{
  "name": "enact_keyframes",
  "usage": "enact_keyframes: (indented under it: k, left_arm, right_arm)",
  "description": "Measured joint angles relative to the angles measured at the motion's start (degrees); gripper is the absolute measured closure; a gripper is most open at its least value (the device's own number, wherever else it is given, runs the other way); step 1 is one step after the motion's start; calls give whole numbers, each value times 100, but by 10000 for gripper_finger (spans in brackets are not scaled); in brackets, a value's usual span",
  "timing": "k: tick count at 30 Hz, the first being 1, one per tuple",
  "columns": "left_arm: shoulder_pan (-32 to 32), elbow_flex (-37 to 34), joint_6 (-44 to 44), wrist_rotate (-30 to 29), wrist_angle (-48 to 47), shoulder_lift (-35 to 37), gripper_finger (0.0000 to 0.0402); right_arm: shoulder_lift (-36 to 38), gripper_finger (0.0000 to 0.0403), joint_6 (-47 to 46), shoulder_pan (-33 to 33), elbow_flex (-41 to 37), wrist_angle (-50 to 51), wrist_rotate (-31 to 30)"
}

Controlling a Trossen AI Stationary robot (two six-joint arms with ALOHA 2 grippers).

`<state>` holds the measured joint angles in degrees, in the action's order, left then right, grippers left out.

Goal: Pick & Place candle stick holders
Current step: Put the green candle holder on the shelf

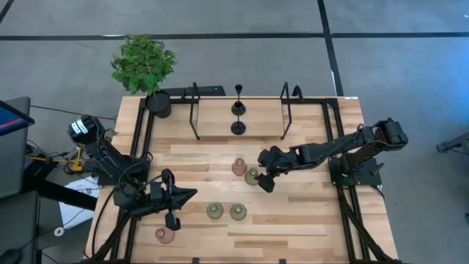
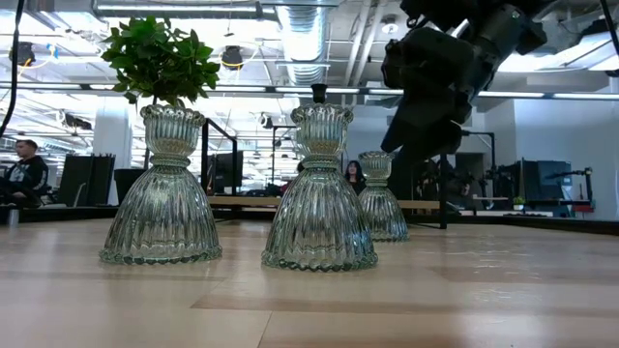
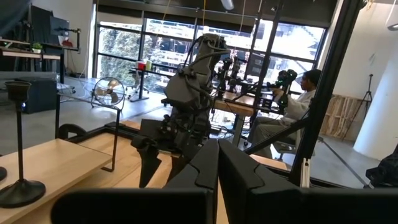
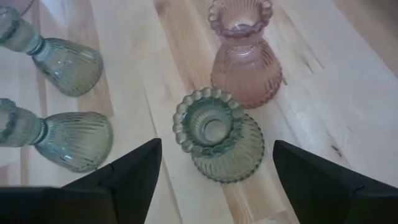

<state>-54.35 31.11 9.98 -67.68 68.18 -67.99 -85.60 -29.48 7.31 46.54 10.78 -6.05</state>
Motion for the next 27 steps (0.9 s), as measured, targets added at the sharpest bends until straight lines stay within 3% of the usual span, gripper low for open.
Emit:
enact_keyframes:
  k: [7,12,18,27]
  left_arm:
    - [0,0,0,0,0,0,392]
    - [0,0,0,0,0,0,392]
    - [0,0,-155,-1,-1,2,392]
    - [0,-2,-296,1,4,4,392]
  right_arm:
    - [-1,104,4,65,0,-79,156]
    - [-532,104,8,96,4,-332,213]
    - [-1322,104,230,83,598,-368,281]
    - [-1483,115,752,15,1252,-284,285]
